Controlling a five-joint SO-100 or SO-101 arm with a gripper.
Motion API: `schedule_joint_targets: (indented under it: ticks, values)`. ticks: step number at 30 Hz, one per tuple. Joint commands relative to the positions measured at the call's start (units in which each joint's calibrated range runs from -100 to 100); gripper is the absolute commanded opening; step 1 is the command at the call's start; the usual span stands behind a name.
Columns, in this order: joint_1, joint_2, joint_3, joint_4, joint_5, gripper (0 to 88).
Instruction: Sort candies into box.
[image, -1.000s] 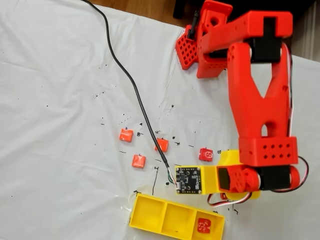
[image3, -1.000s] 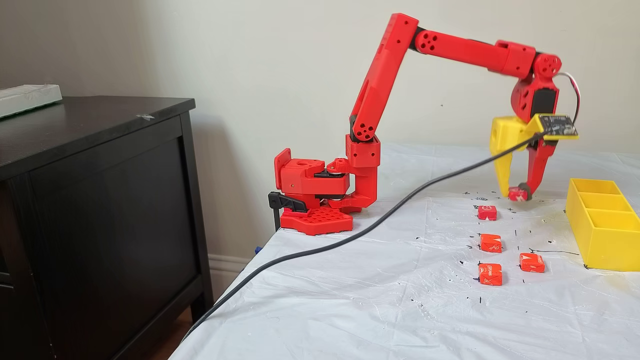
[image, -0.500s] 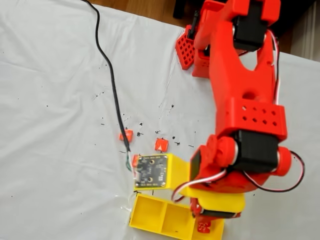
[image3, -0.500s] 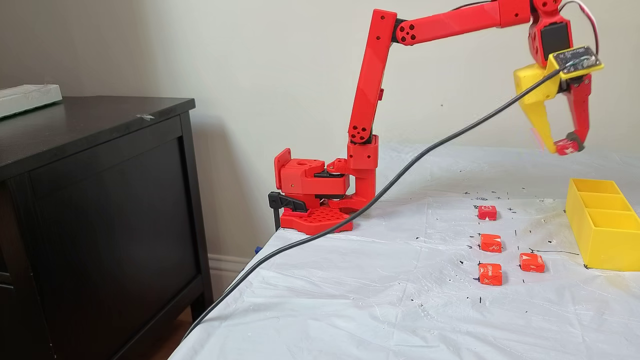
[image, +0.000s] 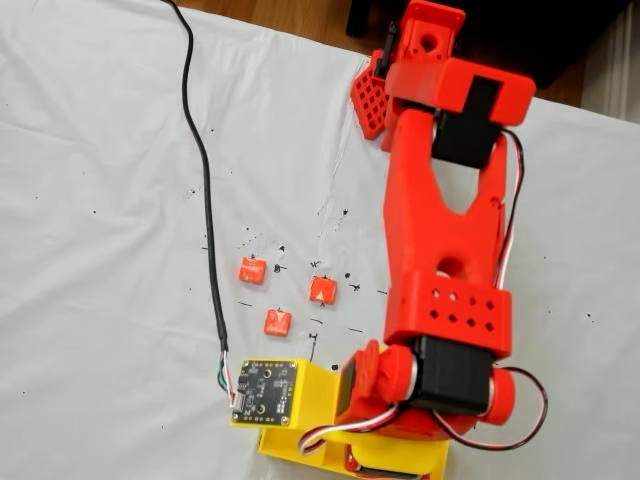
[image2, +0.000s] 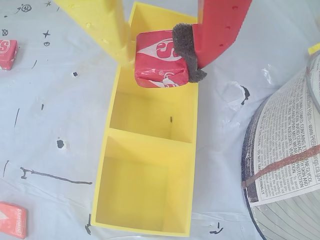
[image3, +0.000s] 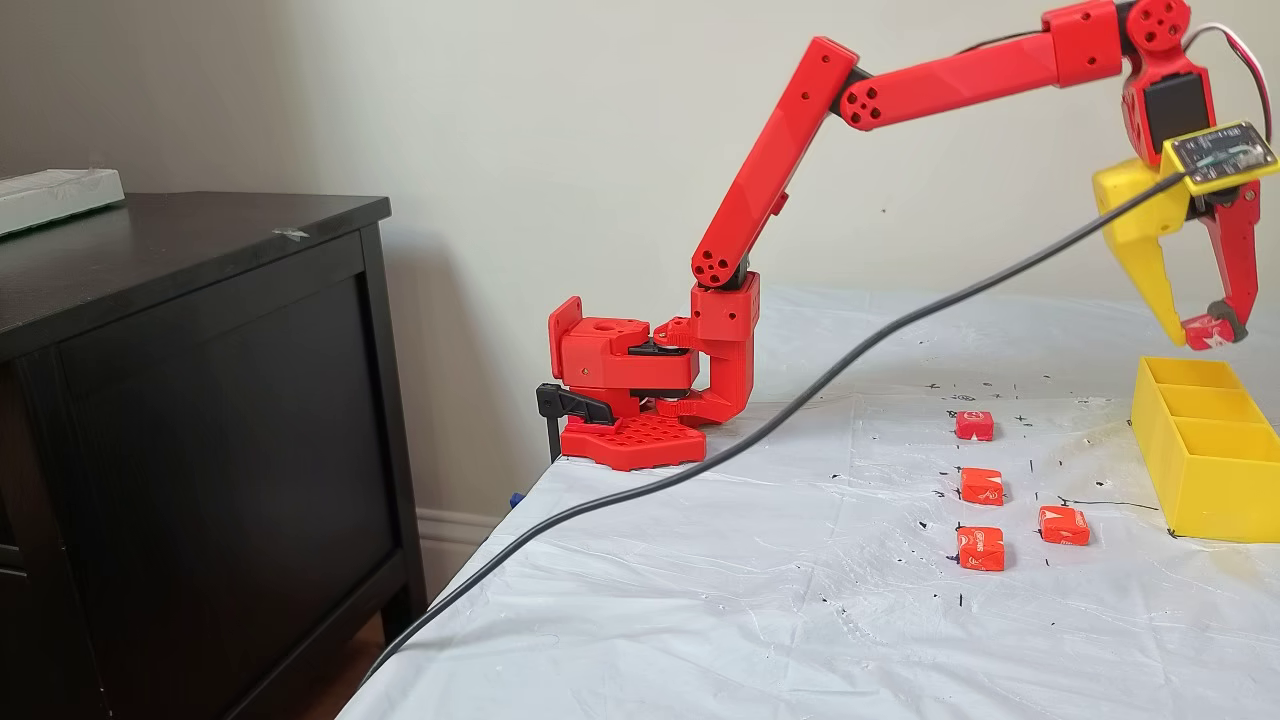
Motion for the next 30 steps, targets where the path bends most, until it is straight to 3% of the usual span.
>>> schedule_joint_targets:
  ticks: [1, 8, 16, 26, 29, 30]
  values:
    - [-0.65, -1.07, -6.53, -0.65, 0.44, 0.2]
    - [-0.92, 0.12, -6.62, -0.73, 0.83, 2.0]
    - [-1.37, -0.9, -4.71, -0.57, 1.42, 42.7]
    - [-1.83, -4.04, -1.34, -0.65, 1.56, 42.0]
    - [-2.01, -6.33, 1.3, -0.73, 1.61, 38.7]
    - [-2.19, -8.79, 4.31, -0.73, 1.71, 33.5]
